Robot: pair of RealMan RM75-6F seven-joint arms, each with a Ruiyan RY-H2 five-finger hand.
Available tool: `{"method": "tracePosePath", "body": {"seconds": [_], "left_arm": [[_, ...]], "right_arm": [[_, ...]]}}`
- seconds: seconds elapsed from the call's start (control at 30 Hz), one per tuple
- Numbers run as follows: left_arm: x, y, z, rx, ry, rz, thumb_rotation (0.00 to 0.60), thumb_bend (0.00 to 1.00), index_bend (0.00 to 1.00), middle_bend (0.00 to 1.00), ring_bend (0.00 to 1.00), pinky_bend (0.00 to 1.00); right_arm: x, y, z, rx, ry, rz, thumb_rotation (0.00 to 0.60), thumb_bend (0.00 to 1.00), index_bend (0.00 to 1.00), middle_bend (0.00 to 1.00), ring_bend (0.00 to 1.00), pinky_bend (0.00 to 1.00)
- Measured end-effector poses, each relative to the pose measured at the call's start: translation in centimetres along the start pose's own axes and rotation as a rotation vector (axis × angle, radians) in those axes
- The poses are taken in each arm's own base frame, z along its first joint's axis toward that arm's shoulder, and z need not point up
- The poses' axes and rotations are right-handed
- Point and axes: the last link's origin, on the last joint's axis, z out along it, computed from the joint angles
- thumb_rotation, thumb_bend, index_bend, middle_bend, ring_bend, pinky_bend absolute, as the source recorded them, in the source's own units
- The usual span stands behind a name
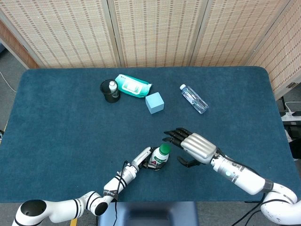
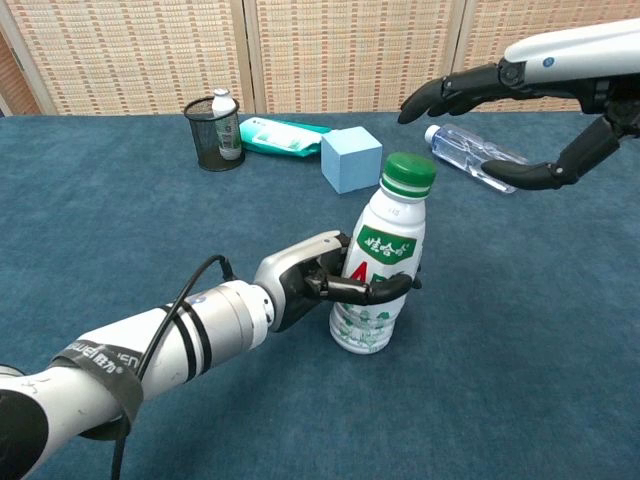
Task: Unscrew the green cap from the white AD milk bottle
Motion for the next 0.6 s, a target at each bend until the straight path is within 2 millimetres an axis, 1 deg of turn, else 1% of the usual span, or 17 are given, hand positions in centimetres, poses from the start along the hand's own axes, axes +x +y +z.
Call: {"method": "tracePosePath", "body": {"seconds": [0.23, 0.43, 0.6], "left_arm": [[-0.1, 0.1, -0.1, -0.004, 0.002, 0.009, 0.6, 0.84, 0.73, 0.8, 0.39, 0.12], [-0.2, 0.0, 0.0, 0.002, 0.004, 0.006, 0.6, 0.84, 0.73, 0.8, 0.39, 0.12], [-0.4, -0.1, 0.1, 0.007, -0.001, 0.011, 0.6, 0.83, 0.73, 0.8, 0.39, 0.12]], "right_arm": [[-0.3, 0.8, -0.1, -0.042, -0.012, -0.02, 0.516, 0.48, 0.14, 0.0, 0.0, 0.0], [-1.1, 0.6, -0.3, -0.042, -0.065, -0.021, 0.517, 0.48, 0.14, 0.0, 0.0, 0.0], [-1.1, 0.1, 0.0, -0.028, -0.065, -0.013, 0.516, 0.48, 0.14, 0.0, 0.0, 0.0]]}}
